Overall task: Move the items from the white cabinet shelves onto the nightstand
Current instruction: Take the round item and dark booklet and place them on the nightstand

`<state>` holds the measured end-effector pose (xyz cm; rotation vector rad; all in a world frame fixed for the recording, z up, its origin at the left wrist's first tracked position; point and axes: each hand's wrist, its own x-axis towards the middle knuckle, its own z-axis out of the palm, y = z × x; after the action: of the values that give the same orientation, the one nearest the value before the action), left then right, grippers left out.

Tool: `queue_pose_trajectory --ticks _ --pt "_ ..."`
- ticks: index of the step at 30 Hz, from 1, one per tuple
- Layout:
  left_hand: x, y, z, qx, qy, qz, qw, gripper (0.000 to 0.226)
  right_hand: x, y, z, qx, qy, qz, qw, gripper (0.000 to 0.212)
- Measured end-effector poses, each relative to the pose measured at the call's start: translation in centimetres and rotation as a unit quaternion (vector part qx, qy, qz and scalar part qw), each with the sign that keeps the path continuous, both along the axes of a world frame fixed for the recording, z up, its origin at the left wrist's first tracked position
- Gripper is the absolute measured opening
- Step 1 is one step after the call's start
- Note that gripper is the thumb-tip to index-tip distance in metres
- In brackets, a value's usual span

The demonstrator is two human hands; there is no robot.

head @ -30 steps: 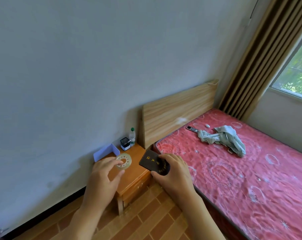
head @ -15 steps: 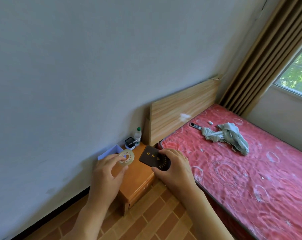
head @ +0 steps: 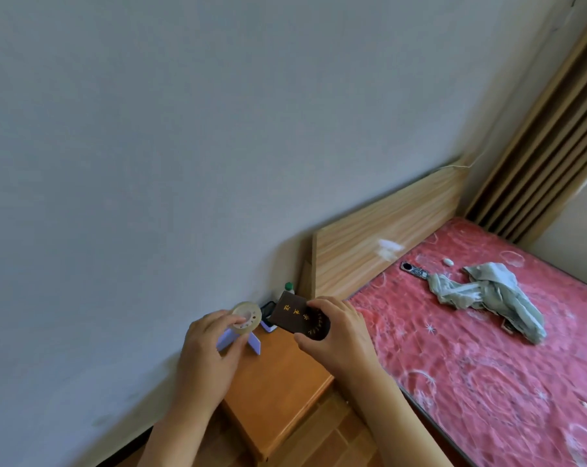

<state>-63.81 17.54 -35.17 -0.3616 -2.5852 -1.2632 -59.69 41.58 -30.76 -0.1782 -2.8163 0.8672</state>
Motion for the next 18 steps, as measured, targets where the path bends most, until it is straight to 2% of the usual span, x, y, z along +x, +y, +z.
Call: queue_pose_trajectory --ticks 4,8,18 --pt "-4.9 2.1 -0.1 -0.019 0.017 0.000 1.000 0.036 -5.9 2.5 -0.3 -0.010 0.006 0.009 1.000 0.057" --pt "-8.4 4.3 -0.9 -0.023 -0.003 0.012 1.000 0.035 -10.1 4.5 -1.4 -0.019 -0.001 0.021 1.000 0.057" --pt "-13.2 4.4 -4.5 -0.042 -0.043 0.019 0.998 0.036 -15.5 5.3 -6.3 -0.028 -0.030 0.026 0.999 0.060"
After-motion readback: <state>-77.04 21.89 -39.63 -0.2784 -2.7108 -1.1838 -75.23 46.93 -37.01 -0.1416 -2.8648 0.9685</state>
